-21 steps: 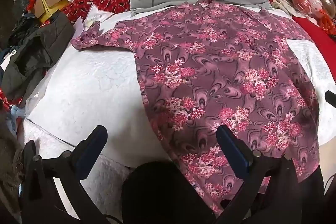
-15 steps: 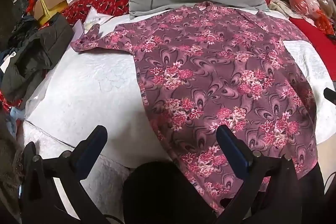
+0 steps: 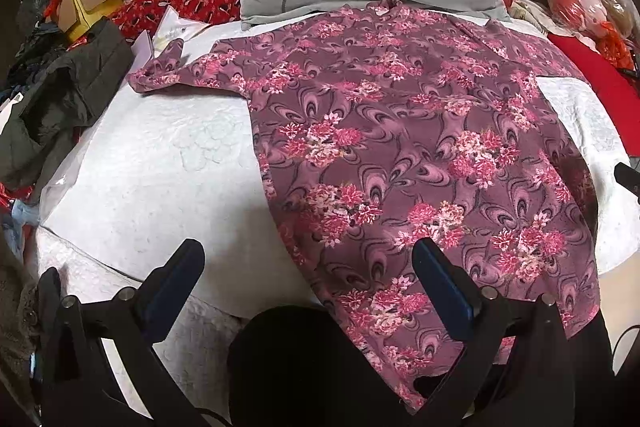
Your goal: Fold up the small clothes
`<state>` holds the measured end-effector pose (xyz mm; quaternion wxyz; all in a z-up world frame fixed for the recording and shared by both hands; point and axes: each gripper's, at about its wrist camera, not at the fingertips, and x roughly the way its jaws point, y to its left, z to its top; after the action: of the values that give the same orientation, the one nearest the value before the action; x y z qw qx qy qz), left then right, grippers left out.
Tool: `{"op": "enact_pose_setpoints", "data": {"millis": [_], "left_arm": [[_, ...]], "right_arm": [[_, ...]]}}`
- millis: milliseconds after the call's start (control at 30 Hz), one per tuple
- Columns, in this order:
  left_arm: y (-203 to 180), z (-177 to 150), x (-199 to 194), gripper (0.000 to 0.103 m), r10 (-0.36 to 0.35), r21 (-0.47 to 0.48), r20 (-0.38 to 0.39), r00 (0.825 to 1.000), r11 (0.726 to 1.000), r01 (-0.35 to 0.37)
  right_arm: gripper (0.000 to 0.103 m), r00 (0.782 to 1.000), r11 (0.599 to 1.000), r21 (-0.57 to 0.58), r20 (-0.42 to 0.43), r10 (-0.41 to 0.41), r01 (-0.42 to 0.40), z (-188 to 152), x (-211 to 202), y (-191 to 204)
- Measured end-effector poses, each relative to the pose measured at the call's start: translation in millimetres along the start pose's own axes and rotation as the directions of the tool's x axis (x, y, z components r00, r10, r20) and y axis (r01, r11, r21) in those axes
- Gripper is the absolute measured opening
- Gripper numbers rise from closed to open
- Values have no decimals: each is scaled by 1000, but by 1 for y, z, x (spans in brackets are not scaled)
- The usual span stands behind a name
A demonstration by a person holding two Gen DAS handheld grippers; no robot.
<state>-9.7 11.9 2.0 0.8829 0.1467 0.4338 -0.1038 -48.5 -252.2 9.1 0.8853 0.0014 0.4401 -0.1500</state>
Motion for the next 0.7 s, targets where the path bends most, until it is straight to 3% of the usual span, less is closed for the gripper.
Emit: {"op": "enact_pose_setpoints", "data": {"millis": [700], "left_arm": [[3, -1, 8, 103, -10, -9, -15, 1000, 1000, 9]], "right_arm": [[103, 1000, 1000, 3, -2, 6, -6, 3, 3, -3]]}}
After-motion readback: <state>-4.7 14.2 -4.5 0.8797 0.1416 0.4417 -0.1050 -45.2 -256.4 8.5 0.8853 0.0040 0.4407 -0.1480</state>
